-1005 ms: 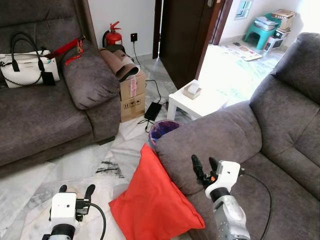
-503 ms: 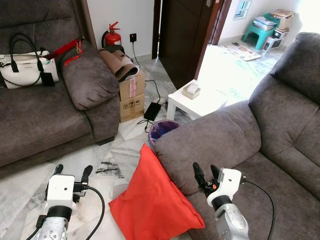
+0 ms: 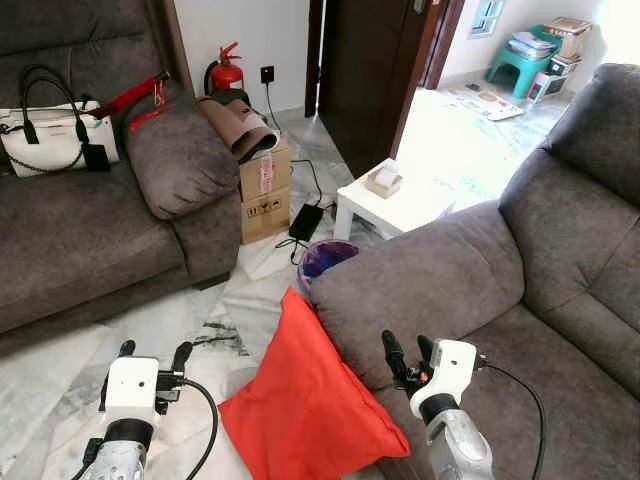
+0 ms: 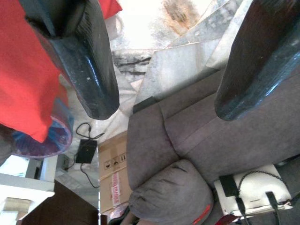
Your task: Move the pillow to the sofa from floor
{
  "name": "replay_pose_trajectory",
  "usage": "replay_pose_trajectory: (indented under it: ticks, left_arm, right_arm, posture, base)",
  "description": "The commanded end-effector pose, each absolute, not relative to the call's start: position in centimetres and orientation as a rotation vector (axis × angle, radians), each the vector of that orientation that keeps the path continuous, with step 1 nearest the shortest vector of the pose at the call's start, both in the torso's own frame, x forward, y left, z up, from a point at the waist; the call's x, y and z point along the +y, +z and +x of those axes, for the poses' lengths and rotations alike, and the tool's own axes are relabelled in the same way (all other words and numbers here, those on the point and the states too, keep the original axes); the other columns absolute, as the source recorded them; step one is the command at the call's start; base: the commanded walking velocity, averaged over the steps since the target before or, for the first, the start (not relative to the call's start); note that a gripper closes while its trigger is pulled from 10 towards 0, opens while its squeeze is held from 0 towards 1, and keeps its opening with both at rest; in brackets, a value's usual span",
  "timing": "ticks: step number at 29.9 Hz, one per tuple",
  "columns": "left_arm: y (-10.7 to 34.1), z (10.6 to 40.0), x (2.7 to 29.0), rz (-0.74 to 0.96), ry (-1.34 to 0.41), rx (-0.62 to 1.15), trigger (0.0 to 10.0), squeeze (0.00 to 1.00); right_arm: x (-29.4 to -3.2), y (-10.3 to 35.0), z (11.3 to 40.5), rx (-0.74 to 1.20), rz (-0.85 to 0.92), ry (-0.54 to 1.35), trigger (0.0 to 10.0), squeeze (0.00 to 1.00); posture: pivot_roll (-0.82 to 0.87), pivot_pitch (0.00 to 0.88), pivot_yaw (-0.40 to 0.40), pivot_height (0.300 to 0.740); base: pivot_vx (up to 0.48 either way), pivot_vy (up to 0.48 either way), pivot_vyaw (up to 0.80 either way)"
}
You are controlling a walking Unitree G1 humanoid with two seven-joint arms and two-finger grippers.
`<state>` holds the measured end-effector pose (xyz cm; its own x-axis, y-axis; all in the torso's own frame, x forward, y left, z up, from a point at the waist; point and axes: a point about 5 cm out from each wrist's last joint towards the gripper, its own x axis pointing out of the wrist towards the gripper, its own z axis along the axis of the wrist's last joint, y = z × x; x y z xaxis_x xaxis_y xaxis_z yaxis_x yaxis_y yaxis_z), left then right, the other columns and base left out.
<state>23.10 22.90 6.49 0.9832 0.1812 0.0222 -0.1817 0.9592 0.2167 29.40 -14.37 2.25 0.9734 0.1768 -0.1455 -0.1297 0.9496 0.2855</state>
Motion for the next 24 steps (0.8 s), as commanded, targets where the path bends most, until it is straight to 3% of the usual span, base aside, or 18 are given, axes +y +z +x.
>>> replay_pose_trajectory:
  ticks: [1, 11, 24]
  left_arm:
    - [6.57, 23.06, 22.99, 0.222, 0.189, 0.004, 10.0, 0.0]
    - [5.92, 22.73, 22.73, 0.213, 0.185, 0.031, 10.0, 0.0]
    - [6.06, 22.9, 22.57, 0.21, 0.184, 0.027, 10.0, 0.0]
  right_arm:
    - [-14.35, 2.26, 29.47, 0.177, 0.27, 0.156, 10.0, 0.0]
    - [-13.92, 2.19, 29.49, 0.196, 0.255, 0.181, 10.0, 0.0]
    - [-13.59, 2.22, 29.38, 0.184, 0.27, 0.194, 10.0, 0.0]
  posture:
    - [0.16, 0.13, -0.04, 0.715]
    - [0.16, 0.13, -0.041, 0.69]
    - [0.16, 0.125, -0.043, 0.69]
  base:
    - [0.0, 0.0, 0.0]
    - [0.0, 0.0, 0.0]
    - [0.0, 0.0, 0.0]
